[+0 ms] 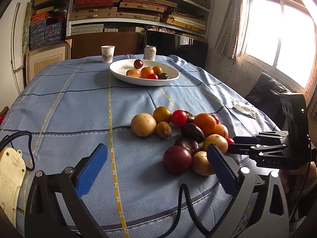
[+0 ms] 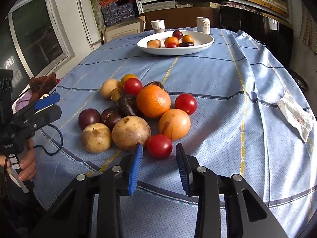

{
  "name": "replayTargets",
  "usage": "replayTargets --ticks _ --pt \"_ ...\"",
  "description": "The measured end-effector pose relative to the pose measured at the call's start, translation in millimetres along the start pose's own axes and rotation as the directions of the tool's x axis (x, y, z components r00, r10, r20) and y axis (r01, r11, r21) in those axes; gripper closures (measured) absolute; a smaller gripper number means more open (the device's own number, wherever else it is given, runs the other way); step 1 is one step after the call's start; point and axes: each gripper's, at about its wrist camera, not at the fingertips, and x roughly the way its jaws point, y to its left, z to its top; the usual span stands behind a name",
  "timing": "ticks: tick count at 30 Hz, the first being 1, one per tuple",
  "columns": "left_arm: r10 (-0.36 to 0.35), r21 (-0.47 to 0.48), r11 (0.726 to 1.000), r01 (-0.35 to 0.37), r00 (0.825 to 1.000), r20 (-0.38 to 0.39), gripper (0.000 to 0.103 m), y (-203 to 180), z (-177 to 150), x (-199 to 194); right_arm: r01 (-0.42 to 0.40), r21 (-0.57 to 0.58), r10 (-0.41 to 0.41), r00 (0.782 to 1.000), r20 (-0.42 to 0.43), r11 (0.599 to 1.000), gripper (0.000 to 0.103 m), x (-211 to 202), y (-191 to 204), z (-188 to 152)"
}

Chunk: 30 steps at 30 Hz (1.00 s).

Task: Organize fruits
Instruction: 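Move both tools back over the fruit pile, then grasp a dark red plum with the left tool while the right tool grasps a red tomato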

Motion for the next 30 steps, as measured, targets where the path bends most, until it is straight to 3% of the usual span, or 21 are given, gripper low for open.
replayTargets --ticks 12,19,21,23,30 --pt "-0.011 0.008 1.0 0.011 1.0 -0.008 0.005 -0.6 -0.6 0.9 -0.043 0.011 0.044 0.999 -0.03 0.999 0.077 9.8 -4.0 2.4" --pt "-0.087 -0.012 0.996 0.086 0.995 -0.05 0.005 5.9 9.7 6.5 -0.095 0.076 0.091 0.994 0.056 0.993 0.078 -14.6 -13.7 -6.3" --pt "-0.108 -0.018 0.994 0.107 0.991 -0.076 0.01 8.0 15.6 12.1 -0.11 0.096 0.102 0.991 0.082 0.989 0.078 -22.3 -17.1 -7.9" --pt "-0.124 -0.013 0.992 0.124 0.985 -0.118 0.029 6.7 18.7 21.2 -0.12 0.1 0.11 0.989 0.099 0.988 0.078 -28.5 -16.9 -8.3" --pt "-0.142 -0.015 0.99 0.143 0.954 -0.264 0.042 -1.0 14.7 58.3 -0.137 0.073 0.126 0.983 0.135 0.988 0.078 -43.0 -12.4 -9.5"
